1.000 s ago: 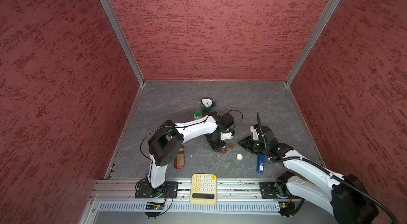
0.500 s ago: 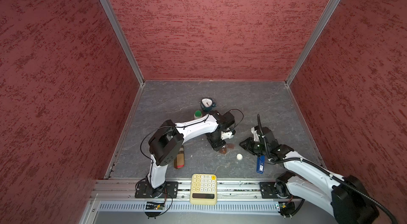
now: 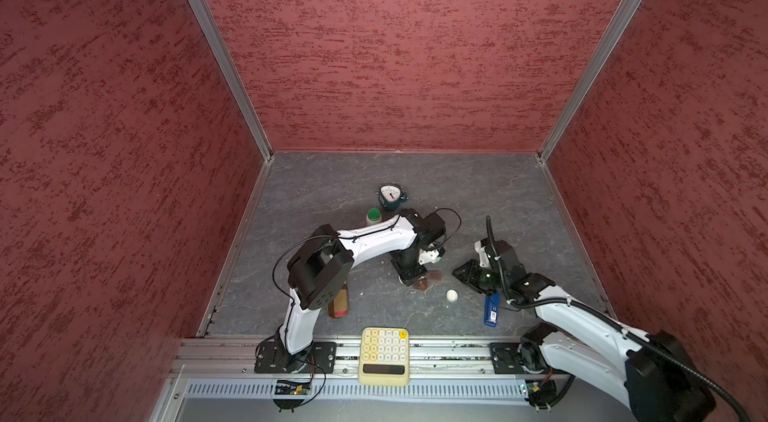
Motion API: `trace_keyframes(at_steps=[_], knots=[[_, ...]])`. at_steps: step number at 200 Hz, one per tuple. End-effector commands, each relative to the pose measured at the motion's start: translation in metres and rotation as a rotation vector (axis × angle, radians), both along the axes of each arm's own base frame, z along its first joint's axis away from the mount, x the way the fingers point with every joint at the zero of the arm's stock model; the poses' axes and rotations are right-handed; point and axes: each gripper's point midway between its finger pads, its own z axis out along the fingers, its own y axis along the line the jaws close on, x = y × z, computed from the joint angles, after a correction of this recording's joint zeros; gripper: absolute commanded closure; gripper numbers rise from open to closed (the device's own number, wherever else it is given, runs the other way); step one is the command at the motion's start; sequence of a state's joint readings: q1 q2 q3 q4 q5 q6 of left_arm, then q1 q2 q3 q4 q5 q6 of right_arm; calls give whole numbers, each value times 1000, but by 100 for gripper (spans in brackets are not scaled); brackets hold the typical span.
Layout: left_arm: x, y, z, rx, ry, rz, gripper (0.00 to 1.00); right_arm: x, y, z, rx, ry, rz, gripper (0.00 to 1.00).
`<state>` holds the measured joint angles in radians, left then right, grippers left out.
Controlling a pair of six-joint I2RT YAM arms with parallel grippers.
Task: Sort the pills into containers
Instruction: 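Tilt the bottle with the left gripper to pour pills into the open compartment, then lift the white bottle upright with the left gripper while right gripper moves toward the cap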
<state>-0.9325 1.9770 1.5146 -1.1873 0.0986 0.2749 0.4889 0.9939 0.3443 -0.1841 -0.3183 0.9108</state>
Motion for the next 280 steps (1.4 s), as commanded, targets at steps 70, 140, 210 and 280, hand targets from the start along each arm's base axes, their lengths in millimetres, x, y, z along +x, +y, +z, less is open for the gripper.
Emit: trace_keyframes(at_steps=[70,140,210,280], knots=[[3,-1,6,31,-16,-33,100,4,-5,-1,-9,-18,-21,72],[3,-8,6,-14,-11,-17,100,3,-5,-3,-9,-13,-20,72],[2,-4,7,-84,-39,23,100,5,-4,0,4,-9,-34,72],[2,-4,15,-172,-101,44,100,6,-7,8,6,-12,-61,72]])
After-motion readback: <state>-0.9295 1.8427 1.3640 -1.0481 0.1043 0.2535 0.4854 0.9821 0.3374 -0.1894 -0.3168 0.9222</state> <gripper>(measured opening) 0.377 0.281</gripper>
